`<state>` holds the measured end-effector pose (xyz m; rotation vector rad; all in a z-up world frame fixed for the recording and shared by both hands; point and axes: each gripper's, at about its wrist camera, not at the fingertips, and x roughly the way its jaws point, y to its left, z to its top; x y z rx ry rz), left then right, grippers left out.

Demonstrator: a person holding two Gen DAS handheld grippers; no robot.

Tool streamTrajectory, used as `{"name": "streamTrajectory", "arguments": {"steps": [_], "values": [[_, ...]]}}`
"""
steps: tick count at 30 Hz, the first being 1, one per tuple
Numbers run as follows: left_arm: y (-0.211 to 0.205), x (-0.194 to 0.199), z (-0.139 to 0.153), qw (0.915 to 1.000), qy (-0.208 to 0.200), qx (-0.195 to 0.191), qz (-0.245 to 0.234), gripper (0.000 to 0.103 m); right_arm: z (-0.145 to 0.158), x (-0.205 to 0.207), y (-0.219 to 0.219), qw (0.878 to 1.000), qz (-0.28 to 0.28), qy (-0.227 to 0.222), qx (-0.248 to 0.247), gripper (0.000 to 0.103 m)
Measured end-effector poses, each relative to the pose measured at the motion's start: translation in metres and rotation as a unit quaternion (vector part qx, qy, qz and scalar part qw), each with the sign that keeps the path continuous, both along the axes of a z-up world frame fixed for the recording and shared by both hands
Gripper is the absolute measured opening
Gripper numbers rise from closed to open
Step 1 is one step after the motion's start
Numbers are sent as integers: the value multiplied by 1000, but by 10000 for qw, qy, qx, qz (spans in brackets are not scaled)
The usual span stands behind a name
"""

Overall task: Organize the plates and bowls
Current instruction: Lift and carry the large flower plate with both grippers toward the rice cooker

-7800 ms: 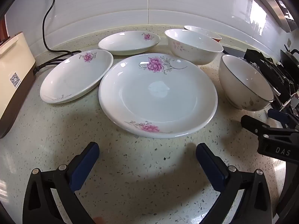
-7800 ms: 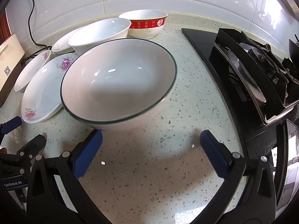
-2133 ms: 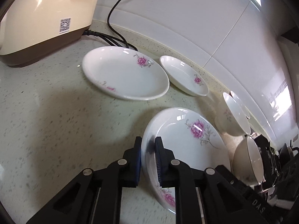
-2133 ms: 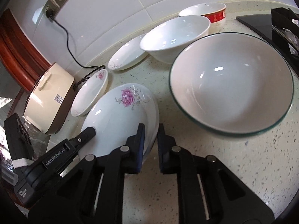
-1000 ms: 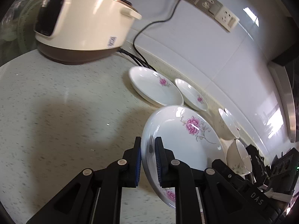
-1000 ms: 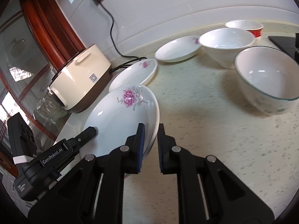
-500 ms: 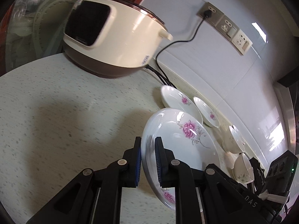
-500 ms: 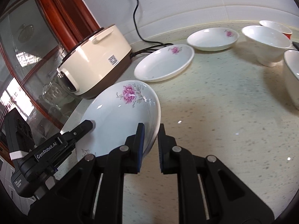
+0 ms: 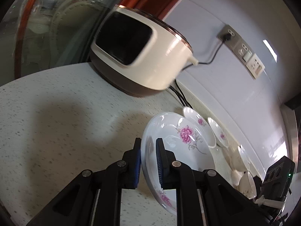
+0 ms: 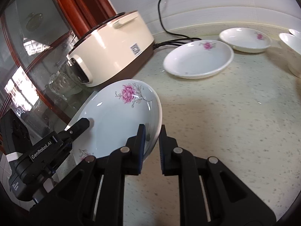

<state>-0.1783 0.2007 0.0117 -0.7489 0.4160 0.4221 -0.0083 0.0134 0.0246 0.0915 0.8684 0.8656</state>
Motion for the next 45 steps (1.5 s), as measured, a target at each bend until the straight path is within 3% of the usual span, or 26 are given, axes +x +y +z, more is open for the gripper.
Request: {"name": "streamTrajectory", "arguments": {"steps": [12, 20, 28, 37, 43, 45], "values": [[12, -28, 1, 9977, -352, -16, 576, 15, -1, -3, 28, 9992, 404, -18, 8, 17], [20, -37, -3, 9924, -224, -181, 1195, 19, -3, -8, 51, 9972, 746, -16, -88, 17], [24, -33, -8, 9918, 11, -298, 1241, 21, -5, -9, 50, 9970, 763, 55, -68, 17], [26, -35, -10, 9898, 132, -422, 1355, 29, -8, -9, 57, 9957, 887, 119, -239, 18], [34, -33, -20, 9871, 240, -852, 1332, 38, -11, -9, 62, 9948, 948, 160, -350, 19], [31, -36, -17, 9867, 157, -728, 1448, 41, -11, -9, 61, 9949, 939, 163, -331, 20]]}}
